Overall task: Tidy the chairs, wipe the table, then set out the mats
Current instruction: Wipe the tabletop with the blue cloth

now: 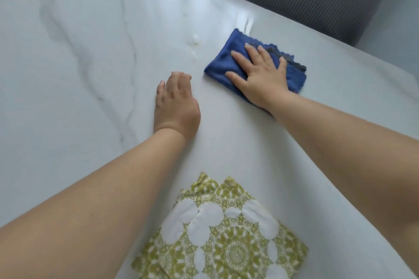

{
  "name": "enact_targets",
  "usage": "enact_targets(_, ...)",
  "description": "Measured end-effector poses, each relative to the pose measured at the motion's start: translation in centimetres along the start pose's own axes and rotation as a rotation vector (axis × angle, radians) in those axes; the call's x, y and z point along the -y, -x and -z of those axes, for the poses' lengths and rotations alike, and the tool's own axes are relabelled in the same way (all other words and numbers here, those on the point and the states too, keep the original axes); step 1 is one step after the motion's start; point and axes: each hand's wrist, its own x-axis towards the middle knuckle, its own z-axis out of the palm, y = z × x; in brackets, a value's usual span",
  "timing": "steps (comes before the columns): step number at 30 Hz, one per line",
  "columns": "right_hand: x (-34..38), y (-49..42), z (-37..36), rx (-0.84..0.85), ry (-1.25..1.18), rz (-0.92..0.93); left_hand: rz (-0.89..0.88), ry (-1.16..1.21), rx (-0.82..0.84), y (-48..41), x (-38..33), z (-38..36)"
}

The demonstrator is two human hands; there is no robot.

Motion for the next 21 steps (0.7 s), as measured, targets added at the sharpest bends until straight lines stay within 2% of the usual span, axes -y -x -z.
enact_targets(6, -2.0, -11.2, 2.2, -0.022, -0.046, -0.202, -0.022, -0.057, 0.012, -0.4, 0.2, -0.6)
enact_targets(10, -1.7, -13.7, 2.8, -0.011, -0.074, -0.303, -0.029, -0.096, 0.035, -0.7, 0.5, -0.7)
enact_targets(13, -0.2, -12.1, 2.6, -0.014, -0.083, -0.321, -0.018, -0.069, 0.042, -0.7, 0.4, -0.6)
enact_targets(21, 5.1, -0.8, -0.1, -0.008, -0.08, -0.159, 0.131, 0.229, -0.021, -0.2, -0.7, 1.2)
